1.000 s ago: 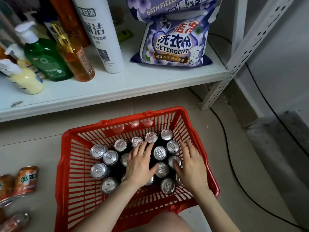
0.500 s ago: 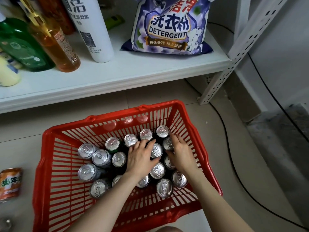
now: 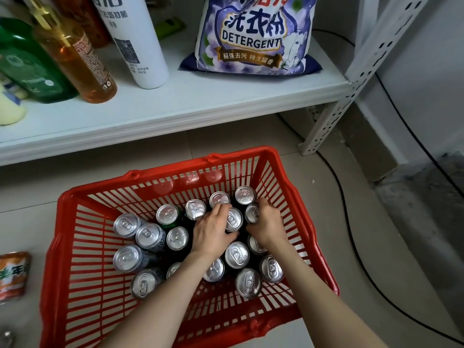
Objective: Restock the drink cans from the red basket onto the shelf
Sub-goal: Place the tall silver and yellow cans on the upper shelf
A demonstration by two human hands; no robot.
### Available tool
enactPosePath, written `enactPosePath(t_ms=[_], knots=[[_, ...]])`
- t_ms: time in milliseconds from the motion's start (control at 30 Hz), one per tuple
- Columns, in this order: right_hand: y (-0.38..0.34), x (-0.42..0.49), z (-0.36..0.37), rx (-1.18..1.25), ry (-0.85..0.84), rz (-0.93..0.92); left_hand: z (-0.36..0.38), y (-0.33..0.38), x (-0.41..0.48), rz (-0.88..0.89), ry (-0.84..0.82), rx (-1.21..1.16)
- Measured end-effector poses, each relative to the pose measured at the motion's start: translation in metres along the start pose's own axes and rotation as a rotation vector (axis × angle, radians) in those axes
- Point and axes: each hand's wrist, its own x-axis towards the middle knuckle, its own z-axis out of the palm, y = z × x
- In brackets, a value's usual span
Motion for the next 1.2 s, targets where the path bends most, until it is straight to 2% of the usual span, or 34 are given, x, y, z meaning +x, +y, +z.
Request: enactPosePath(t_ms=[267,500,767,1200], knots=[[-0.008,-0.031,-0.026,0.105,0.078,-0.026,-0.026,0.001,-0.022,-0.003,0.091,-0.183],[-0.048,-0.091,-0.095,0.222,0.164,-0.087,-0.108,0.024,-0.058,0.039,0.121,-0.227],[-0.125,-0.181,-0.195,0.306,0.155,-0.099,-0.246,0.071,-0.119,0.075,0.164,-0.327],[-0.282,-0.342,-0.409,0.484,0.156,-0.219,-0.516,0.181,-0.242,0.09,0.216,-0.386]])
